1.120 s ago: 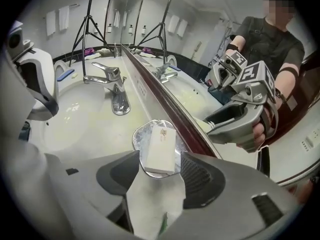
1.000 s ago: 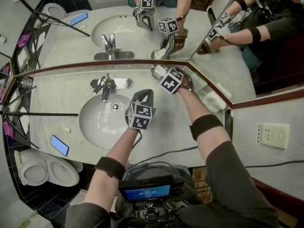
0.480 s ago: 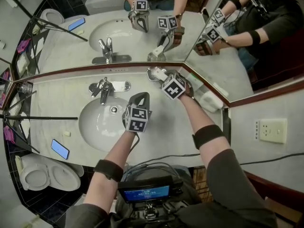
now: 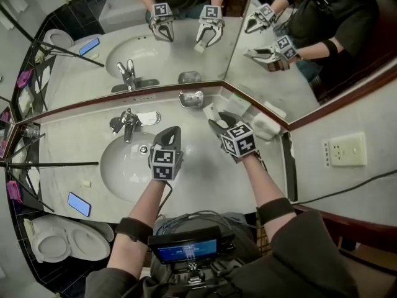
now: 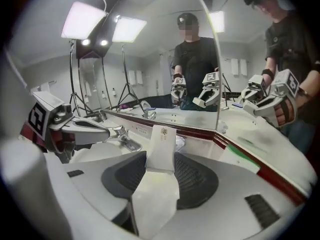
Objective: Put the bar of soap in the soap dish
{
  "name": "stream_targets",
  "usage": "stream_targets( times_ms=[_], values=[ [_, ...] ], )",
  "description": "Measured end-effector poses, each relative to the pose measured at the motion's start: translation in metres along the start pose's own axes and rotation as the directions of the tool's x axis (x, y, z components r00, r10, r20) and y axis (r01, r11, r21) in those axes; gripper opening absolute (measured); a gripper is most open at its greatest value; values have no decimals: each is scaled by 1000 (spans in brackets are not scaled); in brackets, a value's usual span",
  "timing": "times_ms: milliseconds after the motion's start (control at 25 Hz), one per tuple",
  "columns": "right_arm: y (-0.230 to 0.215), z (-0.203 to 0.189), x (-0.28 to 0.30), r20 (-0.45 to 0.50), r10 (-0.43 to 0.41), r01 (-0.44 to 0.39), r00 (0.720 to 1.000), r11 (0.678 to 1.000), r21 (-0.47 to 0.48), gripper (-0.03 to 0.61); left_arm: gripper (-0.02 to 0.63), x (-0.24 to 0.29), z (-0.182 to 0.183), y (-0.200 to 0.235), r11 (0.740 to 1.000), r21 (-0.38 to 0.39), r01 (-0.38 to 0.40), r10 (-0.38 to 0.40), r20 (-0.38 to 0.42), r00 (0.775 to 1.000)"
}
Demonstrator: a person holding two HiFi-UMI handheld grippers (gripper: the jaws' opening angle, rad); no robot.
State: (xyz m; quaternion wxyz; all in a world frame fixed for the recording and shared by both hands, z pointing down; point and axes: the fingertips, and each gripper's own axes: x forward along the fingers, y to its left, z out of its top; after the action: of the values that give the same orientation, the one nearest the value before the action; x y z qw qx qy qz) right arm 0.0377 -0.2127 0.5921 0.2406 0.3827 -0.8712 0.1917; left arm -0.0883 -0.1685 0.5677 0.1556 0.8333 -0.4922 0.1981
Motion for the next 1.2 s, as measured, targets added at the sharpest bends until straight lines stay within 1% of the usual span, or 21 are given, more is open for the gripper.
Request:
stream_targets(
  times_ms=[120,240,320,400,560,640,760,840,1000,1080,1200],
  values=[
    [0,-14,-33,60,-18,12,998,994,104,190,2,-6,-2,0,1000,-6,1,-1,-2,1000],
    [-3,-32,-56,69,-47,37,996,989,142,189,2,-11,-4,1,1000,-6,-3,3,-5,1000],
    [-5,-42,-63,59,-60,51,996,988,143,190,2,-13,-6,2,1000,-10,-9,9,-9,1000],
    [-2,-49,-65,38,-63,59,997,992,107,189,2,-15,-8,3,1000,-11,-15,14,-12,1000],
    [12,-61,-53,-38,-52,51,998,998,-44,189,2,-18,-9,0,1000,-6,-15,15,-11,1000],
    [25,-68,-43,-94,-41,29,995,992,-121,189,2,-20,-11,-1,1000,-5,-16,16,-14,1000],
    [43,-80,-22,-188,-19,-24,982,975,-222,189,2,-20,-13,-3,1000,0,-13,13,-18,1000],
    [50,-99,-5,-250,-8,-62,968,960,-272,189,2,-20,-14,-4,1000,1,-11,11,-19,1000],
    [56,-126,17,-370,-19,-117,929,933,-341,189,2,-22,-19,-5,1000,0,-12,12,-22,1000],
    [56,-137,26,-415,-26,-138,909,922,-362,189,2,-22,-21,-5,1000,-1,-13,13,-25,1000],
    [52,-158,36,-487,-33,-173,873,913,-371,189,2,-22,-25,-4,1000,-9,-14,14,-31,999]
  ],
)
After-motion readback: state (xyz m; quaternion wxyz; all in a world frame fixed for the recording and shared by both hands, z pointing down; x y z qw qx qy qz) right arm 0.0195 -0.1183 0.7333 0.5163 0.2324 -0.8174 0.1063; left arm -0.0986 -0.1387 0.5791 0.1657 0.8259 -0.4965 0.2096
